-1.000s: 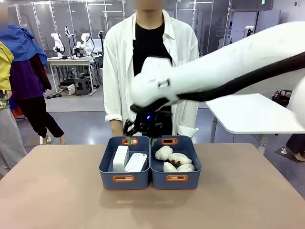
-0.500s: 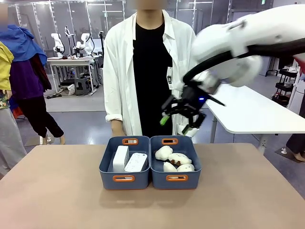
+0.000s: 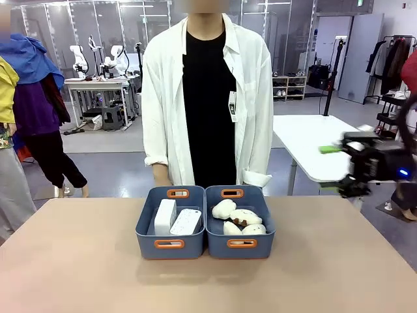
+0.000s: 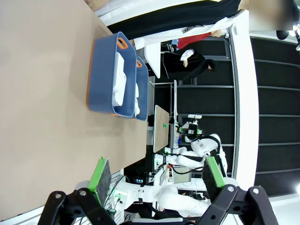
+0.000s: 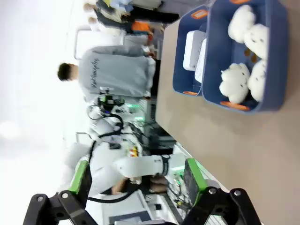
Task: Sort the digital clocks into the basket.
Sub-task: Pick up the Digital clock from the table and place it into the empty Plastic storage basket.
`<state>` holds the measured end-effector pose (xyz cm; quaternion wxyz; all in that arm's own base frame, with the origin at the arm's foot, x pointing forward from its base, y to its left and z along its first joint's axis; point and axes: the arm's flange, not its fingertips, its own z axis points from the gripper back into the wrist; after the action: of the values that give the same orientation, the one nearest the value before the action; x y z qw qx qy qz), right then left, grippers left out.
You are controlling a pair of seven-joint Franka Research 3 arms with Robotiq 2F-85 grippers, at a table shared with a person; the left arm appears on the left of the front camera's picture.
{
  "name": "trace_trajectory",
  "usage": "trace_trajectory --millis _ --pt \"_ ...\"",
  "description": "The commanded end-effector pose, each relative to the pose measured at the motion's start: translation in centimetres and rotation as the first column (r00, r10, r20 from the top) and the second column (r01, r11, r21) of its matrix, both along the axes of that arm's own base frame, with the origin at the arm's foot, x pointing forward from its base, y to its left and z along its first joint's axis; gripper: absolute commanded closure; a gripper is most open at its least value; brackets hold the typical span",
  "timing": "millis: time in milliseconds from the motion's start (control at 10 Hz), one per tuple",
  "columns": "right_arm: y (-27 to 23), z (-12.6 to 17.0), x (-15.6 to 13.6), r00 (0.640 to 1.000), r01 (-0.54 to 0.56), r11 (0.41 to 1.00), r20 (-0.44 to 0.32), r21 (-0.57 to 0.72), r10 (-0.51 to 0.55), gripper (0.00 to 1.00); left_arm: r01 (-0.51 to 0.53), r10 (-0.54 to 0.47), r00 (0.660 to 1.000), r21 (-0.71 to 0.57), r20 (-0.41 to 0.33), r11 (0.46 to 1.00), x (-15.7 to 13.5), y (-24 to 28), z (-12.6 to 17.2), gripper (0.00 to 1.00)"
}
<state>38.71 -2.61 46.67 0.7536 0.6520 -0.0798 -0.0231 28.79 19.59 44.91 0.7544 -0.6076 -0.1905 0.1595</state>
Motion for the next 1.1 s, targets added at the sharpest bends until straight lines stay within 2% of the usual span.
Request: trace_trajectory --millis 0,100,200,300,400,1000 --pt "-3.8 -1.8 -2.5 0.998 0.059 0.994 -0.011 0.093 -0.059 0.0 0.009 -0.009 1.0 -0.006 0.001 1.0 -0.4 0.1 0.3 0.0" --pt "-5.4 -2.1 -3.8 0.995 0.091 0.989 -0.039 0.117 -0.087 0.0 0.009 -0.009 1.0 -0.006 0.001 1.0 -0.4 0.1 0.3 0.0" --pt "-5.7 -2.0 -3.6 0.989 0.087 0.996 -0.123 0.035 -0.082 0.0 0.009 -0.009 1.0 -0.006 0.001 1.0 -0.4 0.1 0.3 0.0" --pt "-4.8 -1.4 -1.6 0.99 0.065 0.998 -0.129 0.006 -0.064 0.0 0.009 -0.009 1.0 -0.006 0.001 1.0 -0.4 0.1 0.3 0.0" --pt "-6.7 -3.0 -3.9 0.992 0.112 0.989 -0.075 0.094 -0.105 0.0 0.009 -0.009 1.0 -0.006 0.001 1.0 -0.4 0.1 0.3 0.0" --pt "-6.7 -3.0 -3.9 0.992 0.112 0.989 -0.075 0.094 -0.105 0.0 0.009 -0.009 1.0 -0.006 0.001 1.0 -0.4 0.1 0.3 0.0"
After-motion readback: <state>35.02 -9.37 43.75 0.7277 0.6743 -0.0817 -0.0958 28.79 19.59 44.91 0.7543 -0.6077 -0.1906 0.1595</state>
